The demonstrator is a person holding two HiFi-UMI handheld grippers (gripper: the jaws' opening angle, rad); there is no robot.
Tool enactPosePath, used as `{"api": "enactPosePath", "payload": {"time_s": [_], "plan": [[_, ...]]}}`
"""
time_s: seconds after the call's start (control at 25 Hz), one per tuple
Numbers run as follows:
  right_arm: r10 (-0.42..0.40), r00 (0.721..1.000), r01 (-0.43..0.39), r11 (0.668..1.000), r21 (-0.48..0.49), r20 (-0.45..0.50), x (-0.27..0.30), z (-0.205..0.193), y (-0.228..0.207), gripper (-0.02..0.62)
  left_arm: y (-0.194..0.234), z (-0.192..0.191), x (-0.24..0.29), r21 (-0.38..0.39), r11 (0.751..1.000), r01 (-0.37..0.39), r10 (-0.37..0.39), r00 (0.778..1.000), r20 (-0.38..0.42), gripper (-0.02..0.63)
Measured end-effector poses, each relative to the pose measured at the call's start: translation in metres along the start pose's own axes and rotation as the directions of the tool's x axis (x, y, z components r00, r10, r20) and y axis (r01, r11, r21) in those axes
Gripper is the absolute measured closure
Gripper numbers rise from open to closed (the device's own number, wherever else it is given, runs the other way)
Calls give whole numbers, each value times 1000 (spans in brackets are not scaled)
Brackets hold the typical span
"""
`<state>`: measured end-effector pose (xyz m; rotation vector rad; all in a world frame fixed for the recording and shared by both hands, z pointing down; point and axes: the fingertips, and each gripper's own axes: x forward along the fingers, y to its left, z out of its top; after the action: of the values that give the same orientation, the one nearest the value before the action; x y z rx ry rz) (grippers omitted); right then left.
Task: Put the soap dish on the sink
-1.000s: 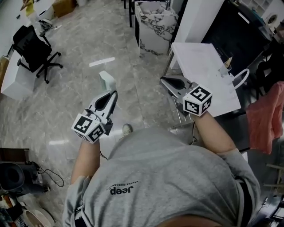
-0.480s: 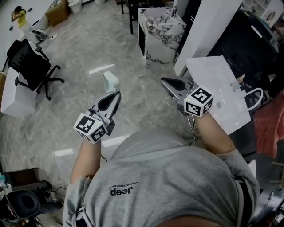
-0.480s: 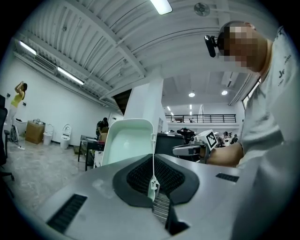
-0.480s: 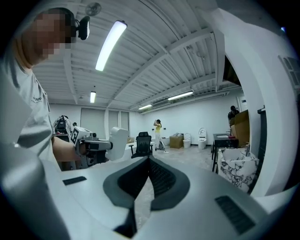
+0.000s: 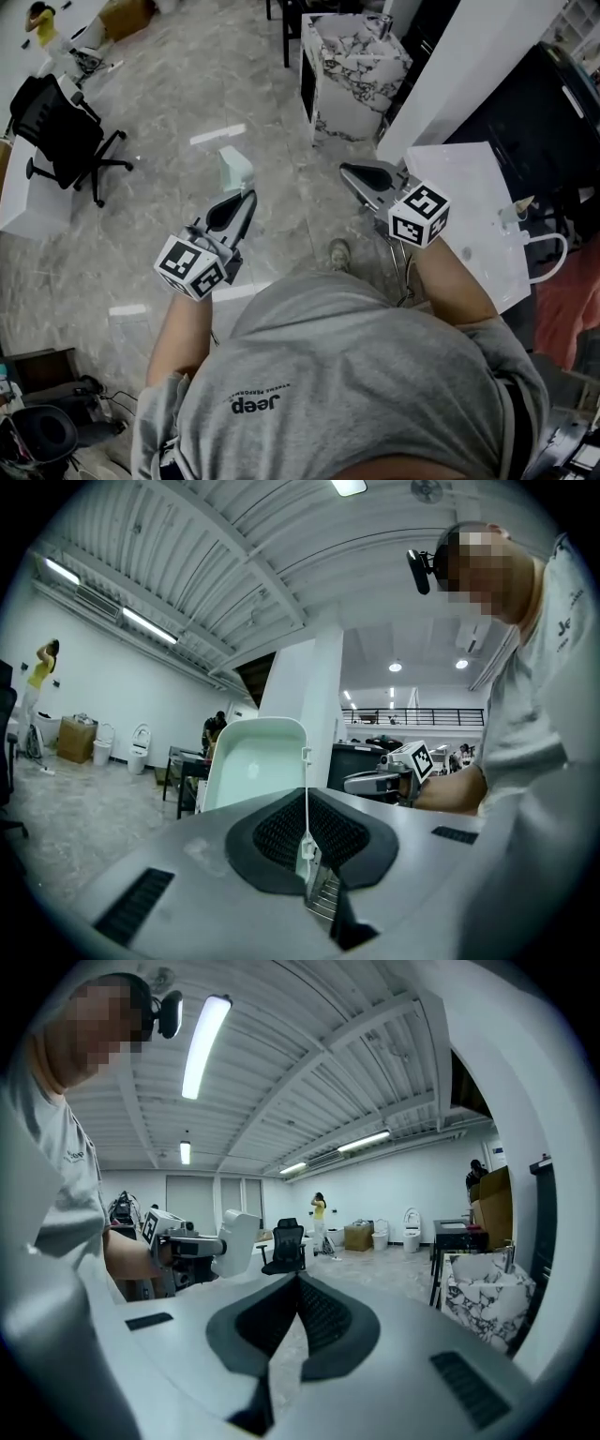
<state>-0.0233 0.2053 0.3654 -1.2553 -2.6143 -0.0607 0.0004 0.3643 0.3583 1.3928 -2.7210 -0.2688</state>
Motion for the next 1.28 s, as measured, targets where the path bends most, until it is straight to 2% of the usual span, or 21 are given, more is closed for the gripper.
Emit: {"api": "enactPosePath", "payload": {"time_s": [0.16,0.44,0.6,0.72,0.92,1.12,1.28], "plan": [[71,997,-71,997,-25,10,7,7,-70,537,16,1,62,25,997,-68,68,998,3,589],[209,978,-209,977,-47,-2,20,25,-169,537,49,12,150,-11,979,-203,203,979,31,589],[228,974,-228,973,-23,-2,31,27,-216,537,62,15,187,-20,973,-229,230,973,22,589],[243,970,-243,970,-10,-8,43,26,-231,537,75,15,200,-21,970,-241,242,970,11,589],[230,973,-230,973,-26,-29,65,27,-237,537,101,16,208,-13,977,-215,215,977,8,589],[155,988,-155,988,-13,-27,83,34,-243,537,140,20,210,-14,987,-158,158,987,-8,591],[87,996,-87,996,0,-10,92,38,-248,537,164,27,220,16,996,-89,90,995,-37,591]]}}
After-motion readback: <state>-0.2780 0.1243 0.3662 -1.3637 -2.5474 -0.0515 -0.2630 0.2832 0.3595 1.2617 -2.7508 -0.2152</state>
